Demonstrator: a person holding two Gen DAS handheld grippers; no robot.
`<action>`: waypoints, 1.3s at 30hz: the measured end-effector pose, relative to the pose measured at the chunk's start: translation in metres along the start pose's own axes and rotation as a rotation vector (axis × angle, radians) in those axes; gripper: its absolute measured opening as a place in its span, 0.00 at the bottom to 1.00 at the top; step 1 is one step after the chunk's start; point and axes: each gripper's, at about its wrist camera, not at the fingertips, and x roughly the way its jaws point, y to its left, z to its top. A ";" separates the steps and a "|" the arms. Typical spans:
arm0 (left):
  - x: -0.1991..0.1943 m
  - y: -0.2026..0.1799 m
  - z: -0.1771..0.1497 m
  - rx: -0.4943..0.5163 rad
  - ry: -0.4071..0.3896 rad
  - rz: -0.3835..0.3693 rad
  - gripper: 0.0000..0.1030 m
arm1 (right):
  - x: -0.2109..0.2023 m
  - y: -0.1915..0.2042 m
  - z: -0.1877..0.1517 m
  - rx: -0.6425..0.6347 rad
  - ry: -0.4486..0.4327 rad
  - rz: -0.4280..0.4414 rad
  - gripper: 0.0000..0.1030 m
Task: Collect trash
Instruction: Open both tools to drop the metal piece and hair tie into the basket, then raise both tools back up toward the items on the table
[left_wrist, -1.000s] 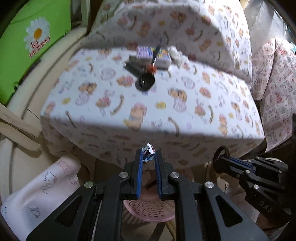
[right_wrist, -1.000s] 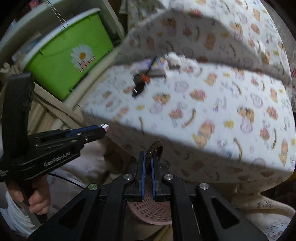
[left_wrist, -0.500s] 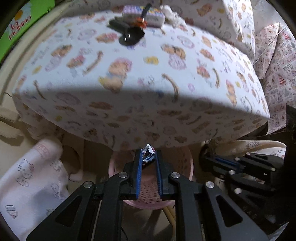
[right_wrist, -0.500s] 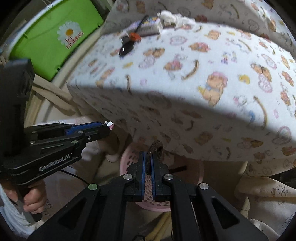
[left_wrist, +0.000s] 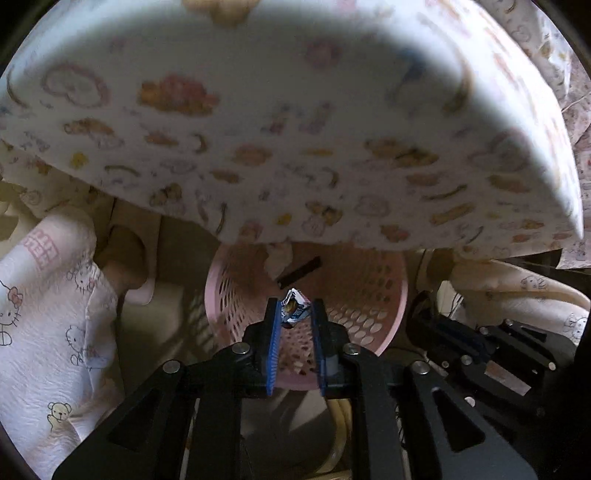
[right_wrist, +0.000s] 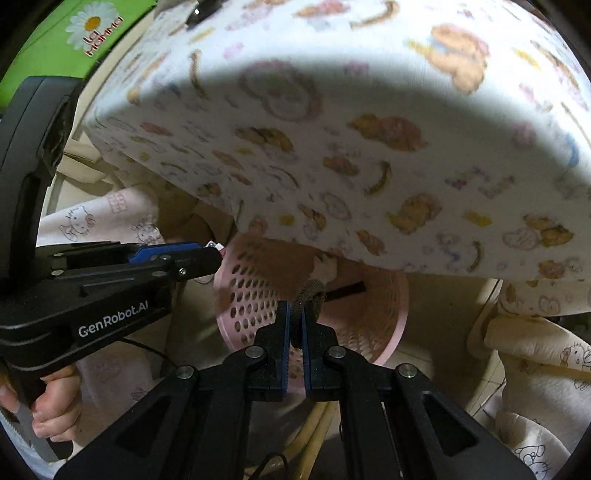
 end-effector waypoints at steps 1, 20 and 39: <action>0.002 0.000 -0.001 -0.001 0.009 0.005 0.23 | 0.002 0.000 0.000 0.000 0.008 -0.007 0.07; -0.033 0.001 -0.003 0.033 -0.145 0.111 0.54 | -0.007 -0.003 0.001 -0.006 -0.051 -0.117 0.45; -0.086 0.014 -0.004 -0.019 -0.388 0.152 0.54 | -0.076 0.006 0.005 -0.045 -0.385 -0.143 0.48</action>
